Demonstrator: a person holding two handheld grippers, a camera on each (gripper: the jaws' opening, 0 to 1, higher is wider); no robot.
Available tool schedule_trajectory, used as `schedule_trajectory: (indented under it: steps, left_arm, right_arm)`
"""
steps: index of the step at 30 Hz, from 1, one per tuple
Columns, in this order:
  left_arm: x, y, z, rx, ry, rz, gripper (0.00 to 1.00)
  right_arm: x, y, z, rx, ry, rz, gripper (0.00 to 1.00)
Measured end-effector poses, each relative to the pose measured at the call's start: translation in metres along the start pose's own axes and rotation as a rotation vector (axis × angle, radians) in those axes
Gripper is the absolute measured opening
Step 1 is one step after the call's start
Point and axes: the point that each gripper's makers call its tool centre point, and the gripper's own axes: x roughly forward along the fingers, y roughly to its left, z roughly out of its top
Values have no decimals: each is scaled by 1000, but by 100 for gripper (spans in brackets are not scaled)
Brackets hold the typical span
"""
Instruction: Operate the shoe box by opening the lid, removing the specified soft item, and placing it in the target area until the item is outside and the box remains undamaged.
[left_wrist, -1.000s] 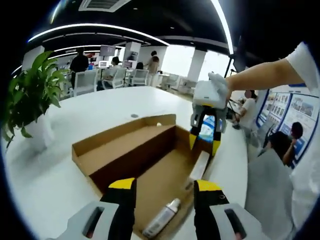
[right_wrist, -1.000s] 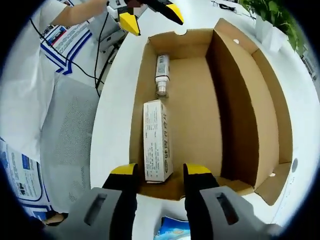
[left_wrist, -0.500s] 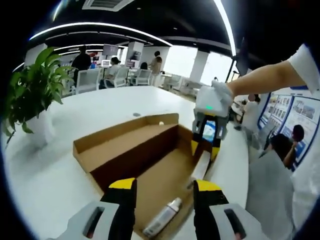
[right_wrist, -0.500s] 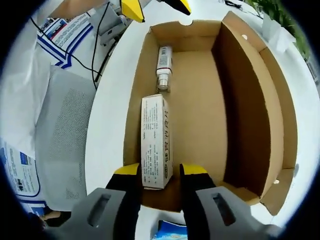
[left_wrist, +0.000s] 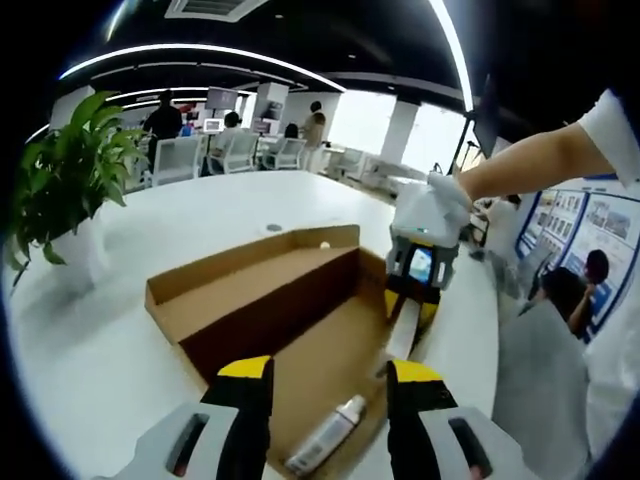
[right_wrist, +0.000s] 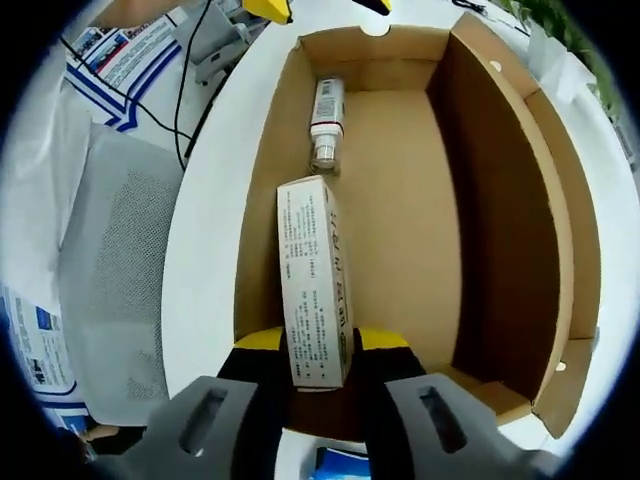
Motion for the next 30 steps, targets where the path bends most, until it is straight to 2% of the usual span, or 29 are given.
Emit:
schedule_trajectory:
  steps: [11,20,23,30]
  left_arm:
    - [0,-2,-3,-6,4,8,46]
    - [-1,-5,-1,-4,6,10,45]
    - [-2,-7,-1,-3,9,14,45]
    - [-7,-14,-2,-7,8,27,45]
  right_arm:
    - [4,-1,0,-22,6,-17,21]
    - [4,-5,0,-78,5,-75,17]
    - [2,-8,0,-97,8,-103,17]
    - [-7,-4,4,-97,-5,-107,17]
